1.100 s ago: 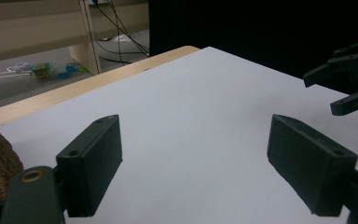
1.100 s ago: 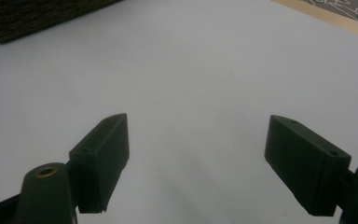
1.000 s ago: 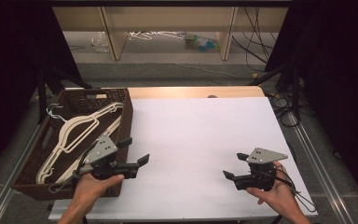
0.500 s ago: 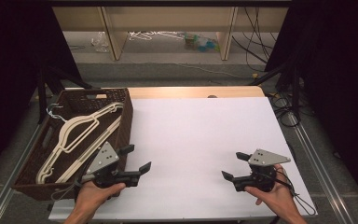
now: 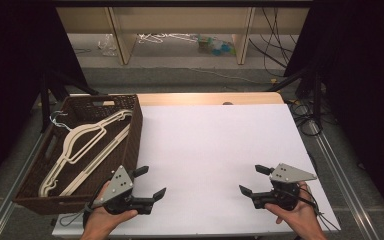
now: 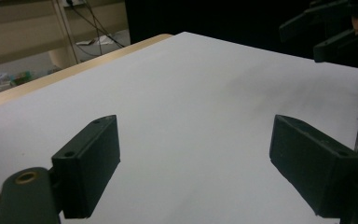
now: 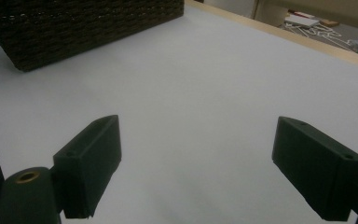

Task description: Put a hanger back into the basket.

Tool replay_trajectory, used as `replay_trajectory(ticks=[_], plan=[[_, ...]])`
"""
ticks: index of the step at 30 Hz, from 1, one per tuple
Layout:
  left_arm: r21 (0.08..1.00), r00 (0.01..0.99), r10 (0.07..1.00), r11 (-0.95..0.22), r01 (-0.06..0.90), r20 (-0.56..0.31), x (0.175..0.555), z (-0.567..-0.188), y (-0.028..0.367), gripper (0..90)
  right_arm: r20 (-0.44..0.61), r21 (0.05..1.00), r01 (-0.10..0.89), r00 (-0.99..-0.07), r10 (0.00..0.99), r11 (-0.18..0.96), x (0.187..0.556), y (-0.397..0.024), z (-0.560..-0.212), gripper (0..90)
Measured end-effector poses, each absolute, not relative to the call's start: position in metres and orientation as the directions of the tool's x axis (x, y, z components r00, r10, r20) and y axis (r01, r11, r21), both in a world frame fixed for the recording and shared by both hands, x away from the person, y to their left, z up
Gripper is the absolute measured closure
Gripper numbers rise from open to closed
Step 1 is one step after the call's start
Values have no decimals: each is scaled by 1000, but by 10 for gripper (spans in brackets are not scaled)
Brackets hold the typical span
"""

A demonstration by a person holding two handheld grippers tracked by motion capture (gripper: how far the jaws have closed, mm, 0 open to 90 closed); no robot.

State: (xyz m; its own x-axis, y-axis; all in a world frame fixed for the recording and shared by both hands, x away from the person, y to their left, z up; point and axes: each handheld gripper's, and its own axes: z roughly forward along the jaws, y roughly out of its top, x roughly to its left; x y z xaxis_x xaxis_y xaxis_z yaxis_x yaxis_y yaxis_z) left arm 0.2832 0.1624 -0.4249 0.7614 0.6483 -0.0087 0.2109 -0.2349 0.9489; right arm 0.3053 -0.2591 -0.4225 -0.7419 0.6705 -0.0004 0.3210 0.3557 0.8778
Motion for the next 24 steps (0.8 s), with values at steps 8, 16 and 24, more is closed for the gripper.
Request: replay_trajectory(ticks=[8,16,24], plan=[[950,743,669,-215,225,-24,277,-429,169,157,3,888,313,-736,677,337,292,-260,-423,166],[953,720,693,-201,227,-25,277,-431,173,157,10,898,305,-734,679,317,290,-262,-424,166],[952,723,691,-213,222,-14,278,-433,174,158,2,901,296,-734,679,318,292,-261,-426,166]])
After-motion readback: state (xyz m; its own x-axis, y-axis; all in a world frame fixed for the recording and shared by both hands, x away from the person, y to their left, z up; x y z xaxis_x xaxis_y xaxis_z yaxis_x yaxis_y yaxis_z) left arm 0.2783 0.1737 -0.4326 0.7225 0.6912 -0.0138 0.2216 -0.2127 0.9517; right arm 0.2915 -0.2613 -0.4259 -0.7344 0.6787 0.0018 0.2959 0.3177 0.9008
